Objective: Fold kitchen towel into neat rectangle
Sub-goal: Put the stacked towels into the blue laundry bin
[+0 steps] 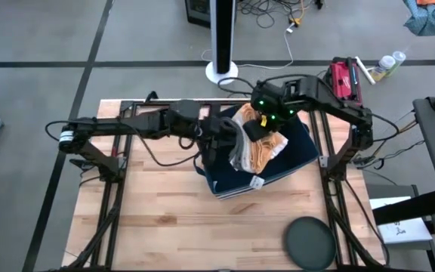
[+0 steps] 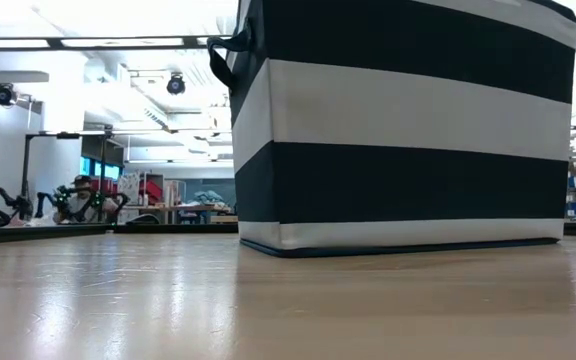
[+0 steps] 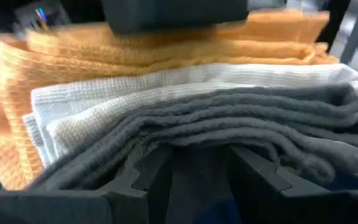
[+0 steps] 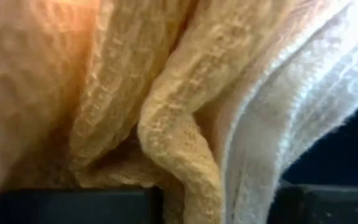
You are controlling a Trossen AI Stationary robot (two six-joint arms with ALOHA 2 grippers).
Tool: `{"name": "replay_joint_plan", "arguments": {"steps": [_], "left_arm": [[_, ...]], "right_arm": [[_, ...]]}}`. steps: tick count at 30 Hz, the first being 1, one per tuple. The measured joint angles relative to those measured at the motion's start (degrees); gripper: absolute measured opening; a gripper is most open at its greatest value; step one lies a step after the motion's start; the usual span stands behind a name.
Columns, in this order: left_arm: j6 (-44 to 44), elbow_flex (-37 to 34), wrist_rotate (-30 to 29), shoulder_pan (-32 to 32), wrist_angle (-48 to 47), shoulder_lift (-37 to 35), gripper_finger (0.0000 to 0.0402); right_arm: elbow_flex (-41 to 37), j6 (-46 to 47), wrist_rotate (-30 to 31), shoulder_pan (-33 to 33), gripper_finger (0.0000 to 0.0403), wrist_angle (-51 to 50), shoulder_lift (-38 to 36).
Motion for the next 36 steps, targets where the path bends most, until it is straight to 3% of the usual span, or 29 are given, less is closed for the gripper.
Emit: {"name": "replay_joint_plan", "arguments": {"steps": [12, 24, 36], "left_arm": [[-0.6, -0.1, -0.4, 0.0, -0.9, 7.0, 0.0139], [-8.3, -0.1, -2.7, 0.2, -4.2, 8.9, 0.0139], [-9.7, 1.9, -3.7, 1.6, -8.9, 13.7, 0.0138]], "right_arm": [[-13.1, -0.7, 1.9, 0.3, 0.0070, 4.1, -0.4], [-23.6, -0.9, 1.1, -0.2, 0.0070, 12.8, -1.7], [-29.3, 0.0, 2.6, -0.6, 0.0070, 17.4, -2.5]]}}
